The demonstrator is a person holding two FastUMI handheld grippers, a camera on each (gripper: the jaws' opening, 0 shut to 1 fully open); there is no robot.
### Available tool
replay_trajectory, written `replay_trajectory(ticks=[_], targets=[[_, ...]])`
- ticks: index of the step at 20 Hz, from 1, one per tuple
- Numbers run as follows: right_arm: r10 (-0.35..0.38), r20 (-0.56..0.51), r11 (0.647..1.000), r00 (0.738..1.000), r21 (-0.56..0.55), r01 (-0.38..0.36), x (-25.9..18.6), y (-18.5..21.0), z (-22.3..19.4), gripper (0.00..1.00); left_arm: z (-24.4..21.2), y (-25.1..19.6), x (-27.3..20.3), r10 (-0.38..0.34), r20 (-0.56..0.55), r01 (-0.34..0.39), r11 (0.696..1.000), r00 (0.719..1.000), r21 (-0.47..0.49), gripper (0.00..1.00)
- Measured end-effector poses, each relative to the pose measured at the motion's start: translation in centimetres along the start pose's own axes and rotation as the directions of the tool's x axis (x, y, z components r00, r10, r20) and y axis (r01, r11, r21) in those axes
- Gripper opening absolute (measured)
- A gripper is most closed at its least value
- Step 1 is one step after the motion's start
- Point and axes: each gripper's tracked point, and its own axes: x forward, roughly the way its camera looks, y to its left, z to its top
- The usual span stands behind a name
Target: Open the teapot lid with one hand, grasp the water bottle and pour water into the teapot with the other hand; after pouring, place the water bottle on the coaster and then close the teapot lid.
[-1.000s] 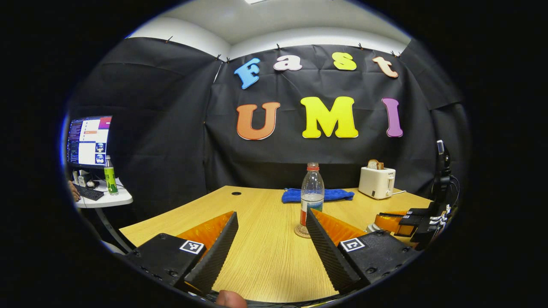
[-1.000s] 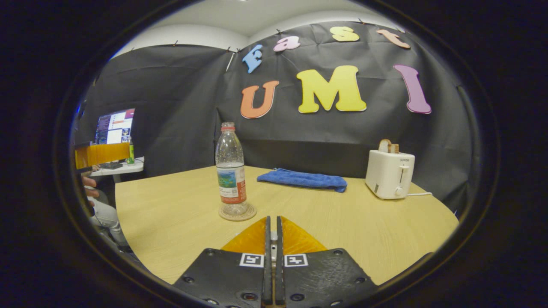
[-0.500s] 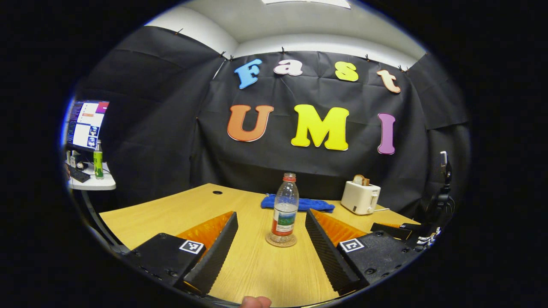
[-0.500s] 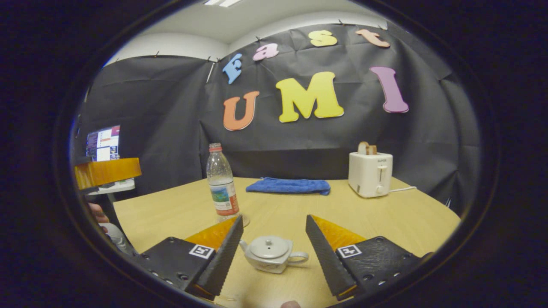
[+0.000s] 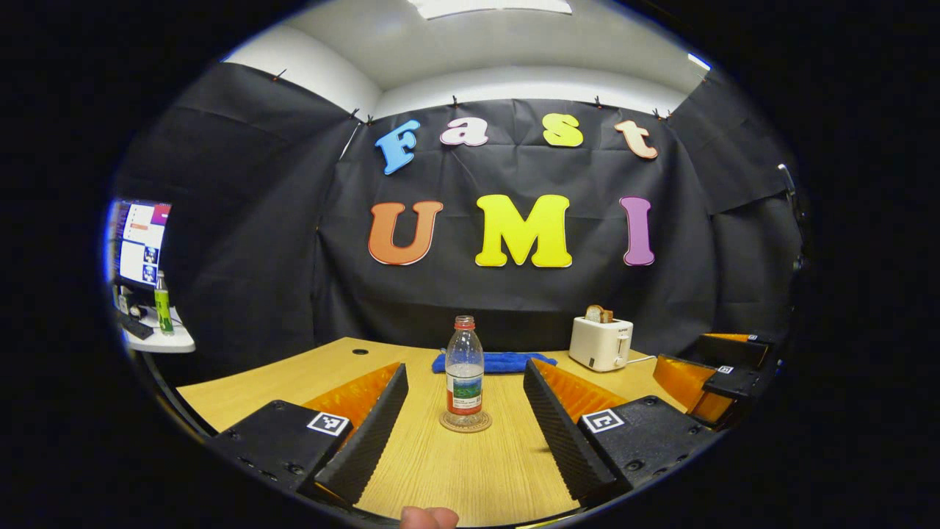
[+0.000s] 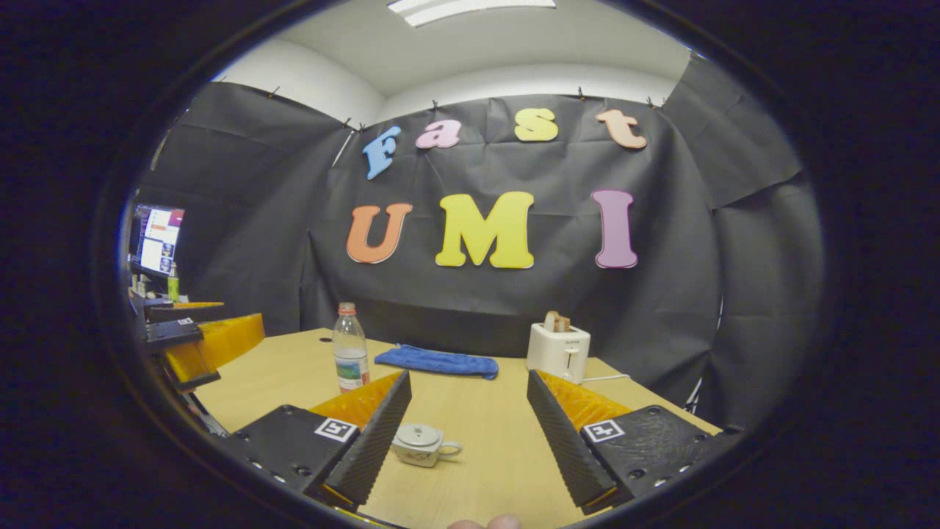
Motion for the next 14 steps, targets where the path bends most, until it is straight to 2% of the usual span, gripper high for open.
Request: replay_trajectory(ticks=[4,7,14], targets=[[-0.016,-0.003,1.000,1.000,-0.011,0.016,-1.7,0.7,0.1,0.96,0.7,-0.3,-0.6,-0.013,0.022,0.013,1.000,1.000,0.006,0.99],[-0.051,0.016,0.998,0.999,-0.032,0.052,-2.9,0.1,1.1,0.96,1.2,-0.5,-0.7,-0.030,0.033,0.029,0.999,0.999,0.029,0.99],[-0.076,0.015,0.997,0.997,-0.026,0.077,-4.0,-0.3,1.6,0.96,2.1,-0.4,-1.2,-0.035,0.048,0.033,0.999,0.998,0.041,0.99]])
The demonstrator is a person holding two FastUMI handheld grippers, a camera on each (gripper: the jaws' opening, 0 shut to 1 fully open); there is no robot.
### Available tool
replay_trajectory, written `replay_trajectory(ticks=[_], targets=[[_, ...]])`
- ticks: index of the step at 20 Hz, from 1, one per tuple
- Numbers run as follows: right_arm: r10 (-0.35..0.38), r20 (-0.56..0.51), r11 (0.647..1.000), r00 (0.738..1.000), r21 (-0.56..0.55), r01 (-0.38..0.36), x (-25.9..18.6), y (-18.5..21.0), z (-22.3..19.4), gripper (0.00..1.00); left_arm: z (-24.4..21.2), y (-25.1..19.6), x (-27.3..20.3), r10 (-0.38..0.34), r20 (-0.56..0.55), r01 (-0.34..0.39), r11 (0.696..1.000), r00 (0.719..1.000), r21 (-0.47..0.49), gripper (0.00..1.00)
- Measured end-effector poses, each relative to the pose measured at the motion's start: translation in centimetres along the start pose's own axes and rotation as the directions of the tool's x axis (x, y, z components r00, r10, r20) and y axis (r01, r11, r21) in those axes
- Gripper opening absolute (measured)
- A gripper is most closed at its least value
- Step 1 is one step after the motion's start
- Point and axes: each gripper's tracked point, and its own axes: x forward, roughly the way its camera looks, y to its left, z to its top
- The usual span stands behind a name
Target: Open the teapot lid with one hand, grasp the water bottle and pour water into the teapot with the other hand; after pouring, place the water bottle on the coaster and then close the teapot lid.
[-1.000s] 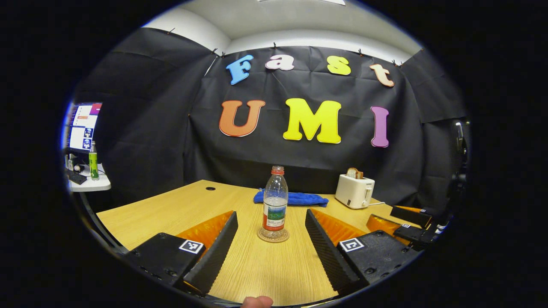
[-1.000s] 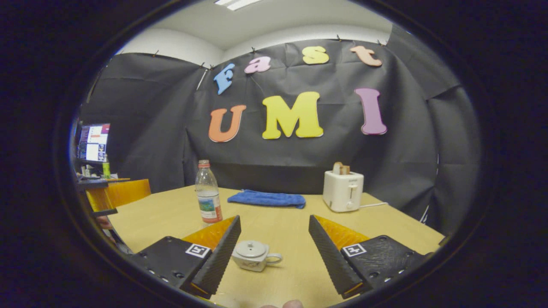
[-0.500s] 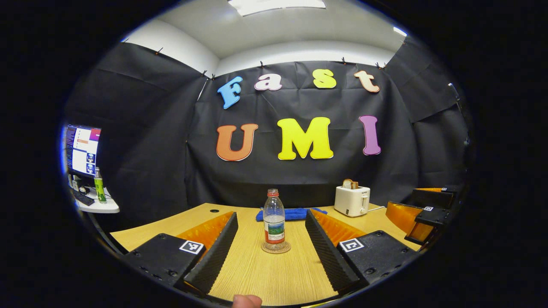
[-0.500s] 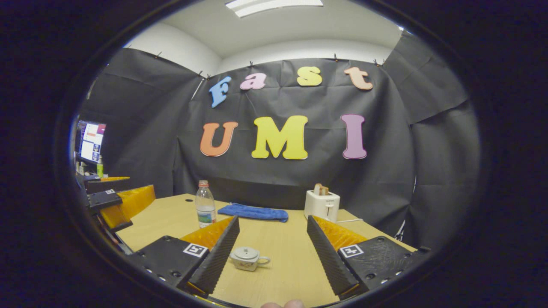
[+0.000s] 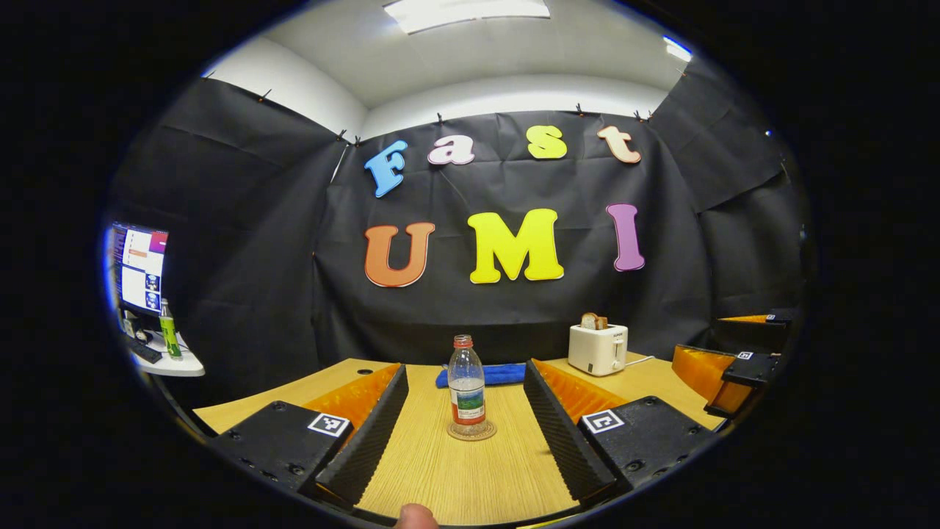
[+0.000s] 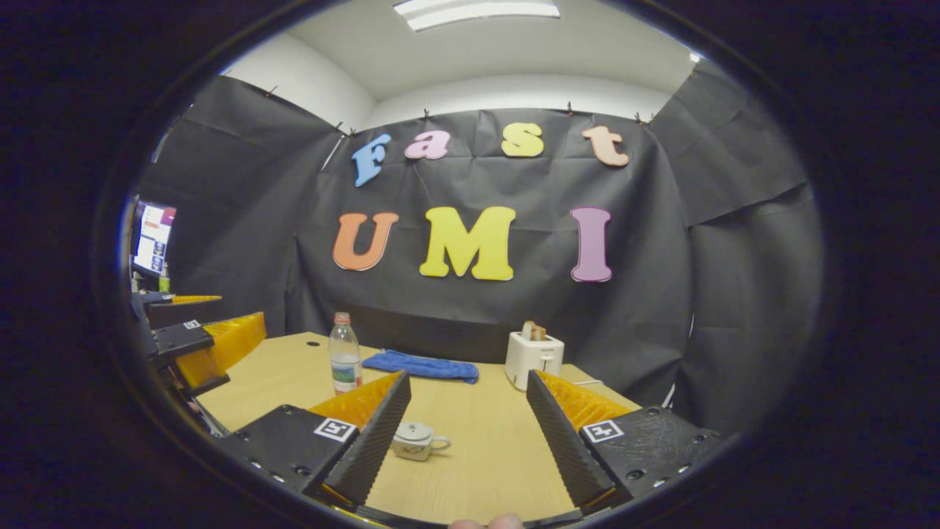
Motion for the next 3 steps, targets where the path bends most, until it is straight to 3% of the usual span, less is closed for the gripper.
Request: replay_trajectory(ticks=[3], targets=[[-0.003,0.006,1.000,1.000,0.000,0.003,-0.16,-0.29,0.37,0.97,0.50,0.21,-0.19,0.005,0.013,-0.006,1.000,1.000,0.017,0.98]])
